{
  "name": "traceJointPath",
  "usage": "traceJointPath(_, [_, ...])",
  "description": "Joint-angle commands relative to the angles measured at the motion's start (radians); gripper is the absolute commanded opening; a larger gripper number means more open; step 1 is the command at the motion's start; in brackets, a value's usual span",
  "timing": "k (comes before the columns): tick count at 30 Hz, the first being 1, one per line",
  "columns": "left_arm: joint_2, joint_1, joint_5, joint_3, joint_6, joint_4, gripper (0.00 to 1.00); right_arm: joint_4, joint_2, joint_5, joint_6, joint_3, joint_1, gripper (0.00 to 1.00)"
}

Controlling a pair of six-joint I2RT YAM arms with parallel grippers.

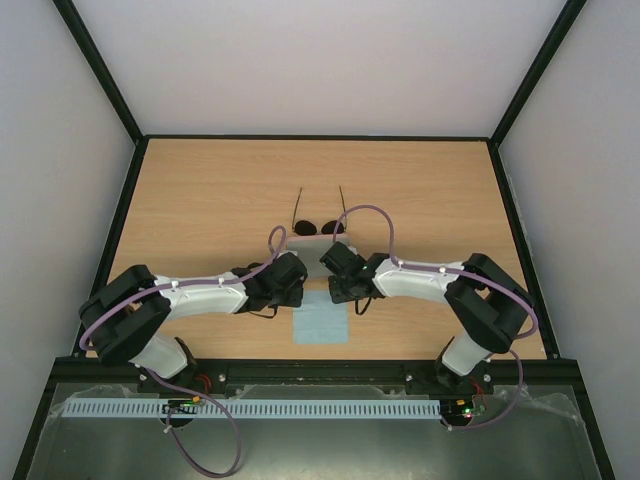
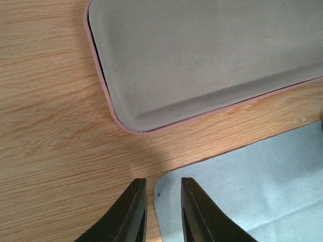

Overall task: Organize the sunglasses
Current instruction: Fold the glasses cleaning cloth at the center of the board.

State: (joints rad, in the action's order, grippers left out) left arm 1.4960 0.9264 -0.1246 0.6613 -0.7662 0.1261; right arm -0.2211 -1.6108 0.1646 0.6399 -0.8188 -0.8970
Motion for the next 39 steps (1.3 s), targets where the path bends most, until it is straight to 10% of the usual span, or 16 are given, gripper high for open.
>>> traceJointPath(1, [0.014, 0.004, -0.011, 0.025, 0.013, 0.009, 0.21, -0.034, 0.003, 0.019, 0.015, 0.038, -0.004, 0.01])
traceJointPath(39, [0.068, 0.061, -0.150, 0.053, -0.005, 0.140, 0.26, -0.023, 0.004, -0.002, 0.019, 0.041, -0.004, 0.01])
